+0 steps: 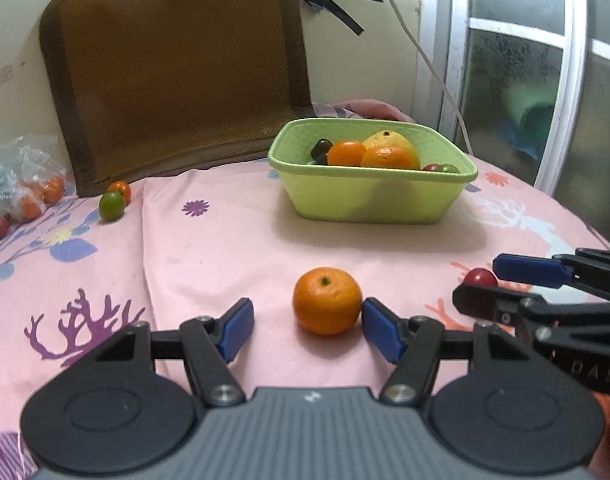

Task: Organize fruits
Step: 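Grasp the tangerine with the left gripper while the right grasps the red tomato, carry to basket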

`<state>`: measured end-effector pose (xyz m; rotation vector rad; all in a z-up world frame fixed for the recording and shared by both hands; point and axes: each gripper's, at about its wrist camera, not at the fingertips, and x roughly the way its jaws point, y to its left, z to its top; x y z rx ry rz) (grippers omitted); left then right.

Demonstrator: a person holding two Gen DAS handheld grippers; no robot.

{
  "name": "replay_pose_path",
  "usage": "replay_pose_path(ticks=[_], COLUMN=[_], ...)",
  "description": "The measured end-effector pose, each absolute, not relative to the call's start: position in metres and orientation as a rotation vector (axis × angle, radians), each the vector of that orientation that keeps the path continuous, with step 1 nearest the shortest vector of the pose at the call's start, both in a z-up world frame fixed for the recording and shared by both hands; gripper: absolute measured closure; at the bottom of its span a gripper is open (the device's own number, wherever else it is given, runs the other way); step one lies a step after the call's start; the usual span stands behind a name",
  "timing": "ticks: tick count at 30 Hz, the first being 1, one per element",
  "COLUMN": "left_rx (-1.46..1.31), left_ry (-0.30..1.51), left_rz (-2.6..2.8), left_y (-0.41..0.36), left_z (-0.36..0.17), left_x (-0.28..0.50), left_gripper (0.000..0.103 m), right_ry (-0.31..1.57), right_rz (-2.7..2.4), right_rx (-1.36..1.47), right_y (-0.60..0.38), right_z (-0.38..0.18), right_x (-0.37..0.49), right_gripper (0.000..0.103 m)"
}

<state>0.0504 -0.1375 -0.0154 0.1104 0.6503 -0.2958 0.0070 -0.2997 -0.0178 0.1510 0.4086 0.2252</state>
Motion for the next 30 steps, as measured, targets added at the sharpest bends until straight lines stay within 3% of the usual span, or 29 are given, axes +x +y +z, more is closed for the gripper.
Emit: replay_pose_path(ticks=[2,3,4,5,6,18,25,26,27,29,30], left_rx=[0.125,0.126,0.125,0.122,0.117,0.079,-0.003,-0.012,-0.023,-0.047,-0.063], left_ry=[0.649,0.646,0.644,0.641,0.641,0.549,0.622,0.638,0.646,0.650,0.652], left_rz=[-0.307,-0.313,-0.320,-0.327,-0.328,-0.372,-0.403,-0.411,-0.410,-0.407,-0.410], left_y=[-0.142,-0.143,-0.144,-0.145,-0.145,-0.164,-0.178,-0.180,-0.181,-0.181,-0.180], left_z=[-0.016,-0.016,-0.015,-0.015,-0.014,0.042,0.039,0.037,0.035,0.034,0.035], left_x=[0.050,0.051,0.051,0.051,0.052,0.106,0.184,0.192,0.198,0.206,0.209], left_gripper=[0.049,0.058,0.064,0.066,0.067,0.066,0.065,0.062,0.055,0.053,0.053], right_ry=[0.423,0.431,0.433,0.432,0.439,0.249,0.262,0.264,0.259,0.238,0.226], right_rz=[0.219,0.222,0.225,0.224,0.226,0.181,0.145,0.142,0.131,0.114,0.106], right_rx=[0.133,0.120,0.110,0.102,0.090,0.136,0.170,0.175,0.178,0.166,0.158], right_y=[-0.297,-0.296,-0.295,-0.294,-0.293,-0.327,-0.341,-0.341,-0.341,-0.342,-0.342], right_z=[-0.019,-0.020,-0.021,-0.021,-0.022,0.008,0.005,0.003,0.000,-0.001,-0.001], right_x=[0.007,0.006,0.005,0.003,0.004,0.034,0.087,0.089,0.090,0.089,0.087], right_gripper=[0.052,0.054,0.059,0.072,0.076,0.076,0.074,0.074,0.070,0.066,0.060])
